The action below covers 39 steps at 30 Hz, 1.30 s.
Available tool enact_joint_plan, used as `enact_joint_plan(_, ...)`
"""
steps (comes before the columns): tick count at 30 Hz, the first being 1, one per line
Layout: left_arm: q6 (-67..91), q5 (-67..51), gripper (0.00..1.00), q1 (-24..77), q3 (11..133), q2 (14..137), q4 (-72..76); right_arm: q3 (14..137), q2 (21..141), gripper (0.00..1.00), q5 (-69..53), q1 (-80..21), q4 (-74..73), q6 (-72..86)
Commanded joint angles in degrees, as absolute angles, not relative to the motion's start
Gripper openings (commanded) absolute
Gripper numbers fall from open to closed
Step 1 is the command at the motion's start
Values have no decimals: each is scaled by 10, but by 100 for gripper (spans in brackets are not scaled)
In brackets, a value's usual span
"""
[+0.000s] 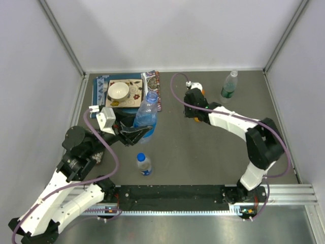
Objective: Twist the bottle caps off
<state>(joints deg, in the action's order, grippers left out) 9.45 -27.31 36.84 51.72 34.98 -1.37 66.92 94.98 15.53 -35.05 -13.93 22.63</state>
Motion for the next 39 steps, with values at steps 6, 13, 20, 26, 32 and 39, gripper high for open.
enact_joint_plan(6, 93, -255, 34, 367, 494, 328, -18, 764, 1067, 0, 123, -359, -130, 236)
enact_joint_plan(13, 96, -250, 35, 367, 485, 323, -16, 794, 1118, 0, 122, -361, -158, 239)
enact_joint_plan(20, 96, -248, 35, 367, 482, 322, -16, 818, 1152, 0, 111, -366, -175, 243)
enact_joint_plan(26, 96, -246, 35, 367, 482, 317, -18, 841, 1178, 0, 105, -367, -191, 250)
enact_joint_plan(32, 92, -242, 36, 367, 482, 315, -25, 837, 1179, 16, 103, -365, -197, 251)
enact_joint_plan(39, 95, -243, 37, 366, 478, 315, -22, 822, 1176, 36, 103, -367, -200, 249)
